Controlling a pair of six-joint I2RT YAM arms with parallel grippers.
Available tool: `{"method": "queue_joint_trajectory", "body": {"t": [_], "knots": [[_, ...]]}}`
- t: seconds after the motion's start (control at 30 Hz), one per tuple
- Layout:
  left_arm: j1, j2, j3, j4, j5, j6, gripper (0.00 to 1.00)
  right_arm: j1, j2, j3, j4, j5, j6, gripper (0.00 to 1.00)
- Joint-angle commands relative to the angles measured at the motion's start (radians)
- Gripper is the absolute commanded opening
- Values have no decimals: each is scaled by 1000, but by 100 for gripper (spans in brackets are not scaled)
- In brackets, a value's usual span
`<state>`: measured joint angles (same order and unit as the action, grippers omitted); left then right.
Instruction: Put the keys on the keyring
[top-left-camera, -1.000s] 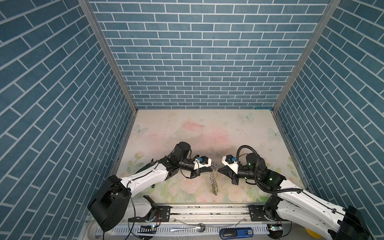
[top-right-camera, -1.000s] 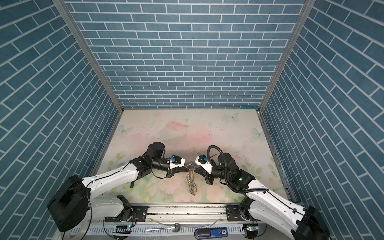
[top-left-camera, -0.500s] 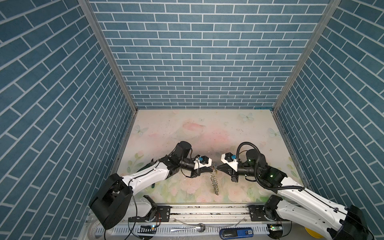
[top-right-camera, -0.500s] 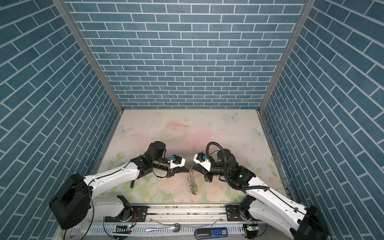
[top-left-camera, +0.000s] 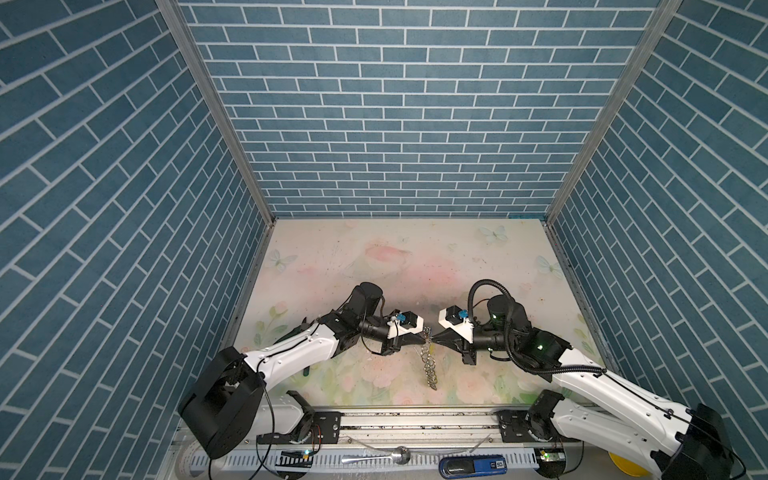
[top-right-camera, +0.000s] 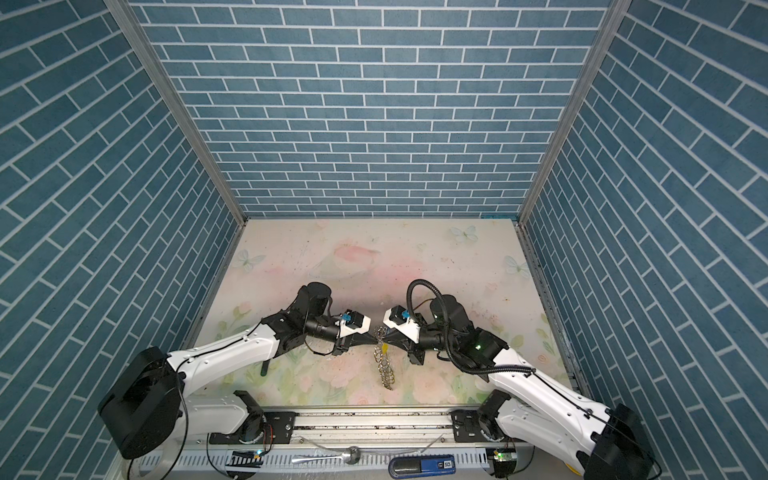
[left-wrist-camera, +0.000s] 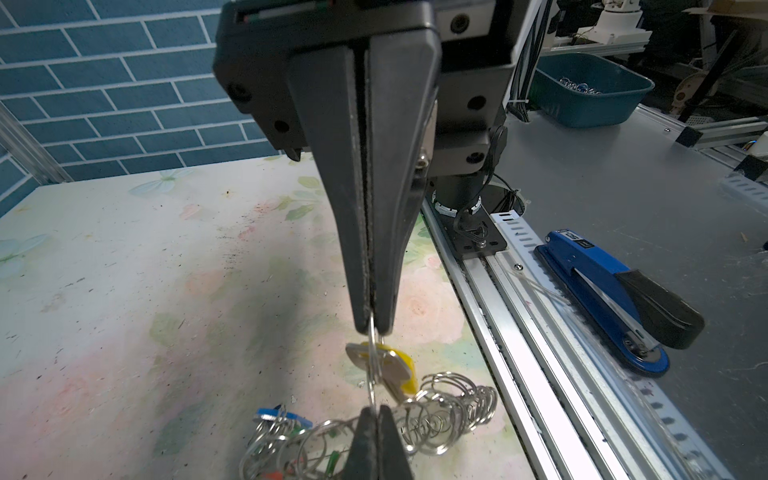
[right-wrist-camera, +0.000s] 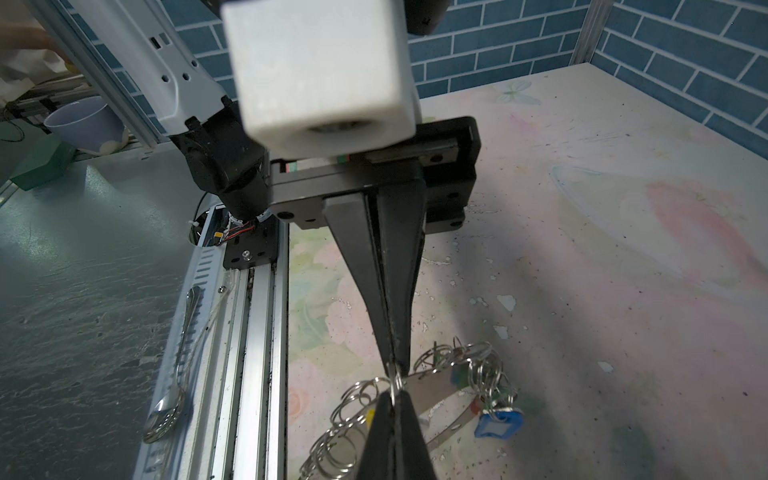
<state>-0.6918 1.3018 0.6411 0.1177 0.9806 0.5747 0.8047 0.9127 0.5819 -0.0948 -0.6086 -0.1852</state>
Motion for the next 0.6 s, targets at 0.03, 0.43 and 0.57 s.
{"method": "queue_joint_trajectory", "body": {"t": [0.03,0.43,0.57], "knots": [[5,10,3,-71,-11,8,0,-3,-4,52,-11,-2,-59,0],[5,9,1,-72,-2,11,0,-3,-5,57,-16,24,-70,0],[5,7,1,-70,-3,10,0,-2,0,61,-13,23,-65,0]]}}
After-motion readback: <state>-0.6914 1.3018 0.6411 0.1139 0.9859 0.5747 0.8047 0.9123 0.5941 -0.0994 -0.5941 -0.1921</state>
